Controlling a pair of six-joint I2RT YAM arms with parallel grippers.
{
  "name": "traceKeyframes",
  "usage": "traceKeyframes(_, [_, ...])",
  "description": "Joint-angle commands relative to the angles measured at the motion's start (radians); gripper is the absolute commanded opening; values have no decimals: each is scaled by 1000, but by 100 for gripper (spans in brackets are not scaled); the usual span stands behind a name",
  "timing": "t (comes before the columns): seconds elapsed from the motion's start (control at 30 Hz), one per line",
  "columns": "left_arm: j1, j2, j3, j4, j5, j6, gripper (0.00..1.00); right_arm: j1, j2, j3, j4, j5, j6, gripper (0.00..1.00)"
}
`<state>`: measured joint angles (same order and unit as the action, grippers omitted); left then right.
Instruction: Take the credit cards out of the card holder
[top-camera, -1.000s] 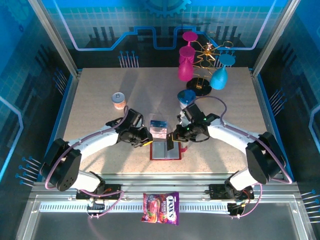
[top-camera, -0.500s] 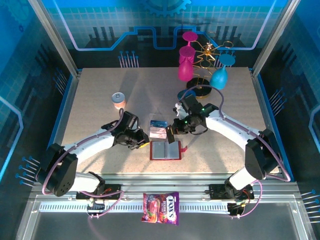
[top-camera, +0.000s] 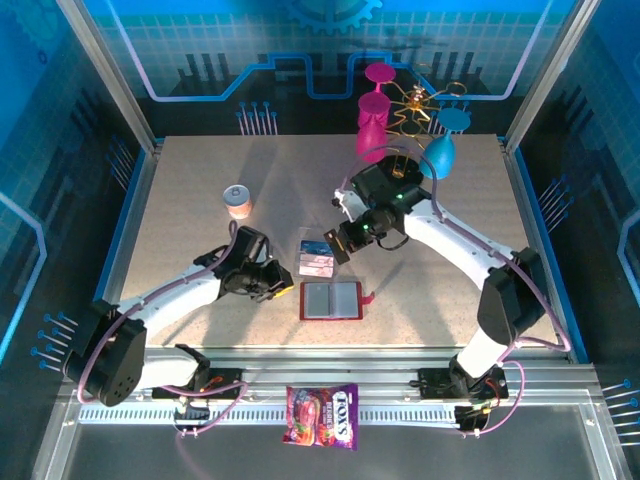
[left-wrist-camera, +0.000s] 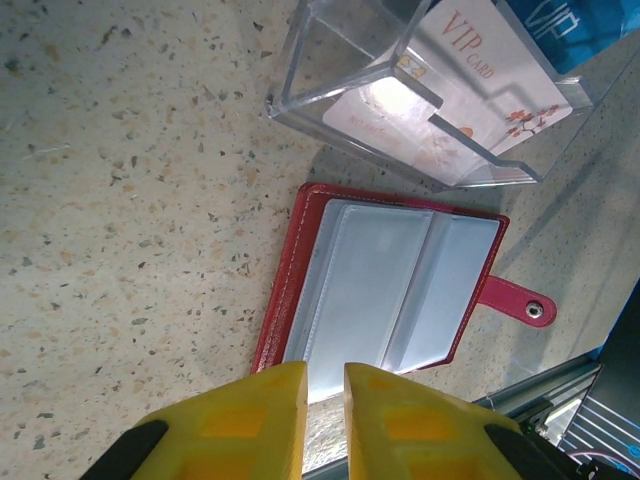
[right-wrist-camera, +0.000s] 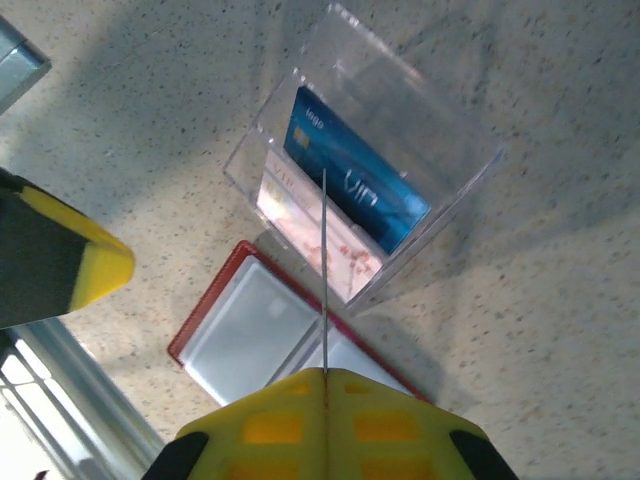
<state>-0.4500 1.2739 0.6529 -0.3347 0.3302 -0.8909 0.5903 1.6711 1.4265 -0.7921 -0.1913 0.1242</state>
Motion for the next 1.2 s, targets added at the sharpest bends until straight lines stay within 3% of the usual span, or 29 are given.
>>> traceKeyframes(0.0, [13, -31, -16, -9, 10, -11, 19, 14, 50, 74, -78, 41, -160, 0])
traceKeyframes(0.27, [23, -47, -33, -7, 7, -17, 19, 16, 195, 264, -204, 112, -368, 0])
traceKeyframes(0.57, [31, -48, -35, -8, 7, -17, 19, 50, 319, 431, -338, 108, -597, 0])
traceKeyframes(1.17, [37, -47, -27, -21, 3, -23, 20, 69, 549, 788, -525, 80, -690, 0])
